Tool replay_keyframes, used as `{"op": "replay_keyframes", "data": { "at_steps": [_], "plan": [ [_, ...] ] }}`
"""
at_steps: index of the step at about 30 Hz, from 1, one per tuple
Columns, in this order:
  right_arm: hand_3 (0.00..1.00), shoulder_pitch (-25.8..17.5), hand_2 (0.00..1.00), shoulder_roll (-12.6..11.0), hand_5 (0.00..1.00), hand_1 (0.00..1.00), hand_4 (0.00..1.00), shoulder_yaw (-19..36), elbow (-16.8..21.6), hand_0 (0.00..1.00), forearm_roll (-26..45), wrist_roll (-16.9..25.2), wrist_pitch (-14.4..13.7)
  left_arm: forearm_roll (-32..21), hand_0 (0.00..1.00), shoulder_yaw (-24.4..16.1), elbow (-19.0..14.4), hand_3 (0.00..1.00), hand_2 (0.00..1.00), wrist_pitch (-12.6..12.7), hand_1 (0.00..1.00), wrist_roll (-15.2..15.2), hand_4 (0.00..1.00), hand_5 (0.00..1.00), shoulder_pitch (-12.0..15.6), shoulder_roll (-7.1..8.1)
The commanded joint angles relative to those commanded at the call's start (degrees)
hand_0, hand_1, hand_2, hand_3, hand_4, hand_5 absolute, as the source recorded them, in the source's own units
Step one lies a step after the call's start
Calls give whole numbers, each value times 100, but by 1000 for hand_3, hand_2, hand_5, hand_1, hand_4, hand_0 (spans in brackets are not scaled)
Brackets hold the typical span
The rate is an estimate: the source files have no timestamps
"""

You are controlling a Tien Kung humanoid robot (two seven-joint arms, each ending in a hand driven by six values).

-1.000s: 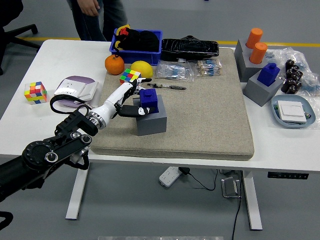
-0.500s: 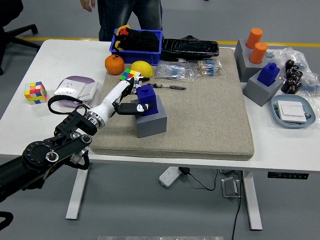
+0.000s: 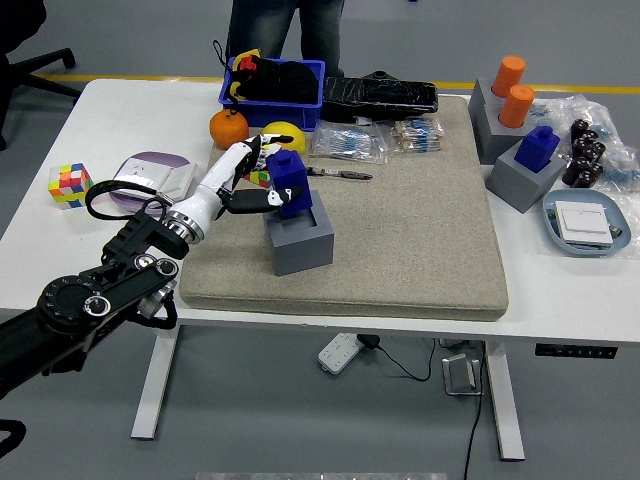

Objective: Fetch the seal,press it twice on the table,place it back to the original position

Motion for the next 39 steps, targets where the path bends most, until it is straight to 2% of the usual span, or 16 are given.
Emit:
{"op": "replay_keyframes", "data": {
  "at_steps": [6,10,15,22,28,34,39],
  "plan": [
    [741,-16,719,7,570,772,792,13,2,856,-11,3,-4,148,689,-480,-63,809,345,53,362,-46,584,2,92,193],
    [740,-17,719,13,568,772,791,23,3,855,-16,7,-6,117,691,-585,187,807,343,134,363,-126,584,2,151,333],
    [740,-27,719,30,568,772,791,59,-1,855,-18,6,-6,-59,691,-459,570,807,343,232,363,-241,584,2,260,416],
    [740,-28,718,51,566,771,791,66,0,856,-16,9,-4,-366,689,-104,947,790,343,295,364,-343,587,2,426,359],
    [740,-24,718,63,566,771,791,49,2,856,-14,8,-3,-569,691,187,1143,788,347,313,369,-394,589,2,552,214],
    [740,-21,717,59,566,770,791,33,1,855,-8,4,-1,-711,689,308,1266,787,347,355,370,-460,589,2,638,99],
    [740,-22,717,62,566,770,791,37,-3,855,-10,1,-1,-725,689,334,1276,787,347,364,370,-469,589,2,646,82]
  ]
}}
